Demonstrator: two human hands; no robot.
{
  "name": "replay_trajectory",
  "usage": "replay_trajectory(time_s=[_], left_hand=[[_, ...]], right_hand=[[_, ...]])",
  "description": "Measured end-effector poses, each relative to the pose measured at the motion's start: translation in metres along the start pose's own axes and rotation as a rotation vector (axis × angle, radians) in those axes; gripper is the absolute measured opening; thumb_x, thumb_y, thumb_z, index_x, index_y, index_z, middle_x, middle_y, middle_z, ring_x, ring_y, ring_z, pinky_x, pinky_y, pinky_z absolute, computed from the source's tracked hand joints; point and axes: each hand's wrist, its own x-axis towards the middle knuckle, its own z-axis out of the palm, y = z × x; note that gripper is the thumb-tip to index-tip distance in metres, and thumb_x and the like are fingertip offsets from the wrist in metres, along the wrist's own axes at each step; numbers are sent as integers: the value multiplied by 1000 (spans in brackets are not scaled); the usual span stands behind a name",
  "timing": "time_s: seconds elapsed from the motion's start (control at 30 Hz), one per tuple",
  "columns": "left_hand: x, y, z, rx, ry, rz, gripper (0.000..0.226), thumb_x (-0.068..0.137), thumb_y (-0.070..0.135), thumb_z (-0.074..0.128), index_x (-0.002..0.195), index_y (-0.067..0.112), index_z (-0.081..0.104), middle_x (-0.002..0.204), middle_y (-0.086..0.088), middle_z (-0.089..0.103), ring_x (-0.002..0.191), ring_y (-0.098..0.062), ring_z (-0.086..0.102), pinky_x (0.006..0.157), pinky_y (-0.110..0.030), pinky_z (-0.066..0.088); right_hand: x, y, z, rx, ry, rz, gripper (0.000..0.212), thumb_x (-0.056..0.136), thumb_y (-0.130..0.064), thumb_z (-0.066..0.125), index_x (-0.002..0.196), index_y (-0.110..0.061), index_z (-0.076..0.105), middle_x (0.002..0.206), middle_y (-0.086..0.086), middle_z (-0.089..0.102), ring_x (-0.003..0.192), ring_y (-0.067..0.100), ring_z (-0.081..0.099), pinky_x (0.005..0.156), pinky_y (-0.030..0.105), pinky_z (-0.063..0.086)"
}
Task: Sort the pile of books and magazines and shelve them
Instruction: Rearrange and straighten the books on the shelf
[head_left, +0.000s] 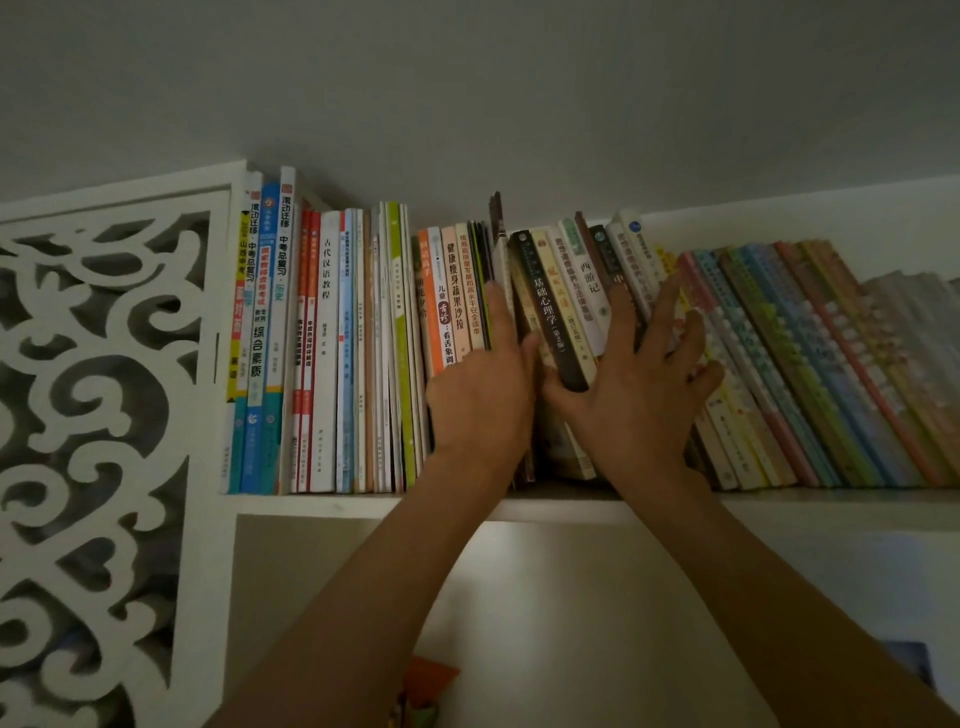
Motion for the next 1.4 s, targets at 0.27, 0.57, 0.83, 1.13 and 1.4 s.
replay_trajectory(time_s=[0.27, 0.57, 0.83, 1.13, 1.4], left_hand=[[3, -21, 10, -103, 176, 87, 55, 96, 22, 46, 147, 15, 24, 77, -10, 62, 54, -16, 52, 49, -28, 44], [9, -15, 20, -227, 222, 102, 58, 93, 32, 52, 145, 21, 29, 69, -2, 61, 52, -10, 51, 43, -19, 35], [4, -17, 19, -273, 197, 48, 61, 95, 28, 47, 148, 26, 16, 72, 6, 49, 58, -8, 49, 49, -20, 37], [-3, -12, 22, -172, 194, 88, 63, 88, 21, 60, 143, 11, 32, 71, -8, 64, 51, -13, 49, 49, -26, 44], [6, -6, 15, 188, 116, -1, 52, 100, 36, 30, 148, 23, 16, 82, -4, 62, 59, -14, 44, 52, -24, 35]], right_hand=[[2, -2, -5, -20, -48, -9, 99, 75, -66, 54, 148, -28, 0, 156, 13, -13, 141, 42, -2, 108, 64, 11], [5, -2, 3, -19, 5, -8, 96, 75, -71, 47, 149, -26, 4, 157, 14, -10, 141, 44, -1, 106, 68, 9], [13, 0, 6, -47, 1, -58, 105, 72, -79, 46, 149, -28, -3, 157, 13, -13, 140, 47, -4, 104, 70, 9], [16, 6, 0, -62, -41, -50, 102, 75, -73, 45, 148, -28, -10, 155, 11, -21, 140, 45, -9, 106, 68, 10], [16, -2, 2, -60, -11, -12, 96, 79, -71, 42, 149, -25, -6, 156, 15, -16, 140, 47, -4, 104, 69, 13]])
